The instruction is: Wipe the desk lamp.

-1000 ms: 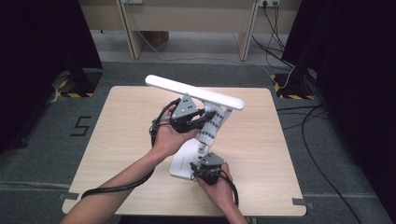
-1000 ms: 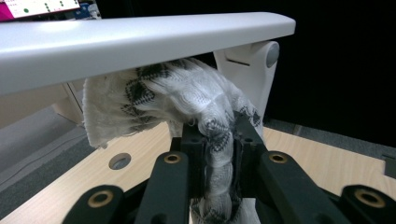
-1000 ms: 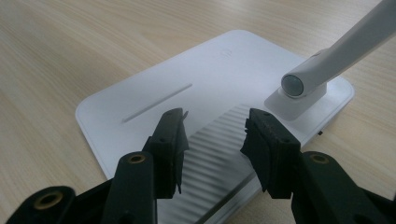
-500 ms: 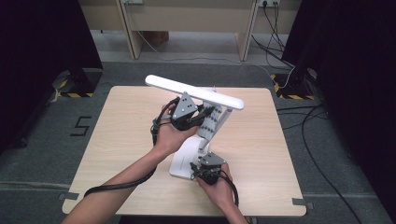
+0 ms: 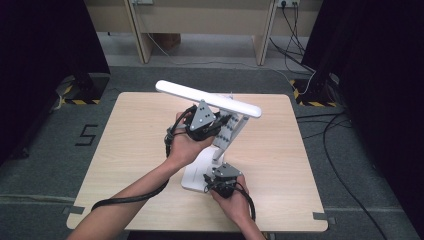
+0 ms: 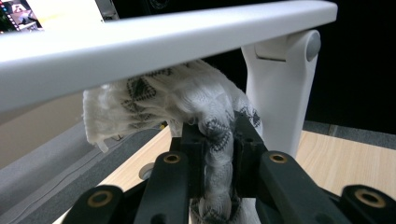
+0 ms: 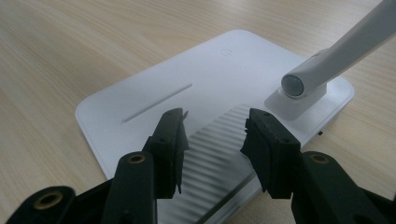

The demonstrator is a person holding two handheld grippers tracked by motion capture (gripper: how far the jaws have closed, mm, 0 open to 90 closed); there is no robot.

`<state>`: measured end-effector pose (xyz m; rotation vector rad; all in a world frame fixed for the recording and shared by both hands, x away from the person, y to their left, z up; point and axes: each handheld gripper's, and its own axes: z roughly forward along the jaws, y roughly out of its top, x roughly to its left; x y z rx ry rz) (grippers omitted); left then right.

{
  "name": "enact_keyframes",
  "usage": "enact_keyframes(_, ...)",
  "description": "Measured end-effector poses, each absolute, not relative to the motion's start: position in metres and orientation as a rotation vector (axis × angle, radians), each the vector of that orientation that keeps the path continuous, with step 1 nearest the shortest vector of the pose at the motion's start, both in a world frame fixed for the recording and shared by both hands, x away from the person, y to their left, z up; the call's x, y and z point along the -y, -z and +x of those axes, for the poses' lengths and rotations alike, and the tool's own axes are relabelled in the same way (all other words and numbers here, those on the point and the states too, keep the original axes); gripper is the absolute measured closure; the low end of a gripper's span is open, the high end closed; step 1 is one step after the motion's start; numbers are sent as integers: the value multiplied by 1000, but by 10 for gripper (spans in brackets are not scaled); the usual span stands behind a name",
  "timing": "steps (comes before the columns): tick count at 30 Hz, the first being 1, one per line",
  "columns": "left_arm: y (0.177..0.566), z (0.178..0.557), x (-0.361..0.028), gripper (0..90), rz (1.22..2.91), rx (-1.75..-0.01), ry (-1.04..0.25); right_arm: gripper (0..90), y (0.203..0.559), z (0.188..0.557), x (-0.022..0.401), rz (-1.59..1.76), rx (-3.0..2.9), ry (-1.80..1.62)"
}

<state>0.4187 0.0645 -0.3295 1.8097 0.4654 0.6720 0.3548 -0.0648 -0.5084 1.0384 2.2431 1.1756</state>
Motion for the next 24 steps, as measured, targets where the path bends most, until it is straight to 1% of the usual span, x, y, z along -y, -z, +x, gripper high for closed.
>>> enact_keyframes(16, 328, 422, -63, 783, 1818, -478, -704, 572, 508, 355, 65, 1039, -2244, -1174)
enact_keyframes(24, 325, 420, -71, 784, 1814, -484, -740, 571, 508, 355, 65, 1037, -2244, -1176)
